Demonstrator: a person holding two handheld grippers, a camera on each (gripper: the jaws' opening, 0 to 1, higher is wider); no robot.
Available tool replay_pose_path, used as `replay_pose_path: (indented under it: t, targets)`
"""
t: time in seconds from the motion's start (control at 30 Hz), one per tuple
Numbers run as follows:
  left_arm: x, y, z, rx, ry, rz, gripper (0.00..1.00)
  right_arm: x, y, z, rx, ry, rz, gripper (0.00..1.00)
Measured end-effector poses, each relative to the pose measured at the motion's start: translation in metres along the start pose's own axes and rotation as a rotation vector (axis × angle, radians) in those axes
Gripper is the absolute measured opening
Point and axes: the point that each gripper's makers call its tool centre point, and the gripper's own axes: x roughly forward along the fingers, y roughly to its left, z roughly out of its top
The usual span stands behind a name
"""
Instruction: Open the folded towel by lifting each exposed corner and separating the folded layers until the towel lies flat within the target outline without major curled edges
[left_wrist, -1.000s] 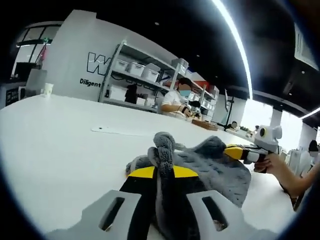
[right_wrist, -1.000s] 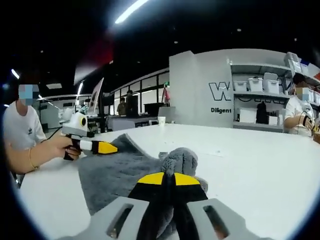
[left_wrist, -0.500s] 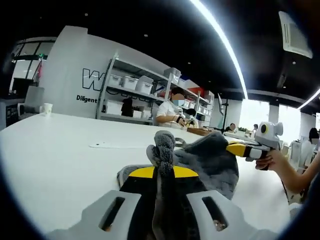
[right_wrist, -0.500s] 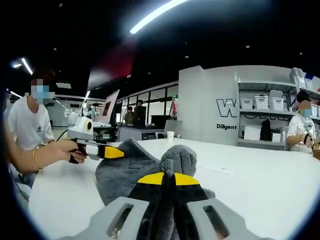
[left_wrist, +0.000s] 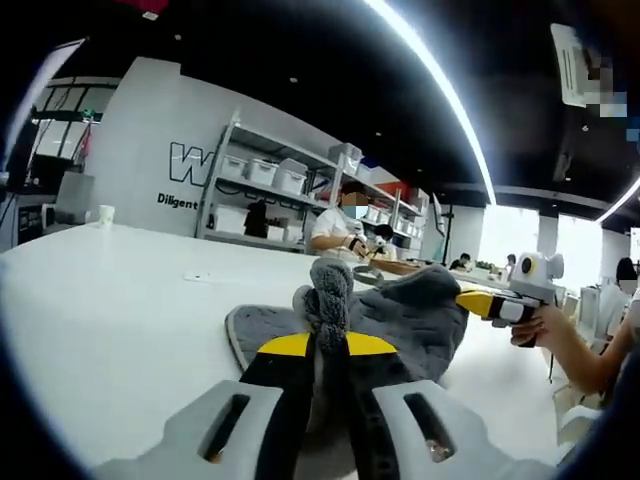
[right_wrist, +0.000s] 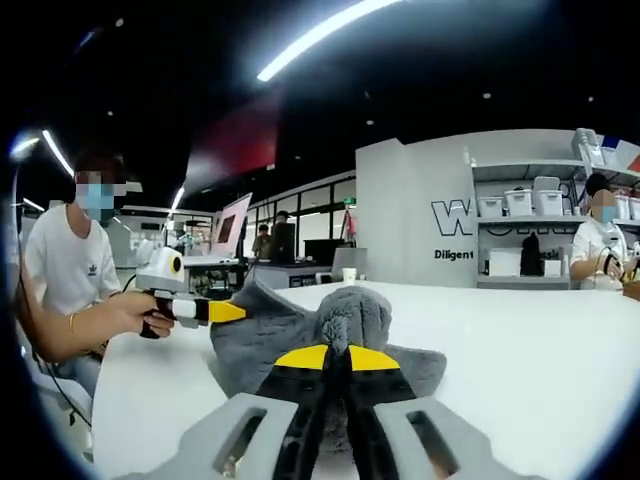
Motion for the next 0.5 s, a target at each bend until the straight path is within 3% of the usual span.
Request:
replay_pose_path:
  t: [0.37, 0.5]
  targets:
    - [-0.019, -0.008, -0.012, 0.001, 0.015, 0.002, 0.09, -0.018, 0.011, -0.009, 0.017, 0.013, 0.002, 0.00]
    - [-0.027, -0.013, -0.022, 0.033, 0.046, 0.005, 0.09, -0.026, 0.019, -0.015, 0.003, 0.030, 0.003, 0.00]
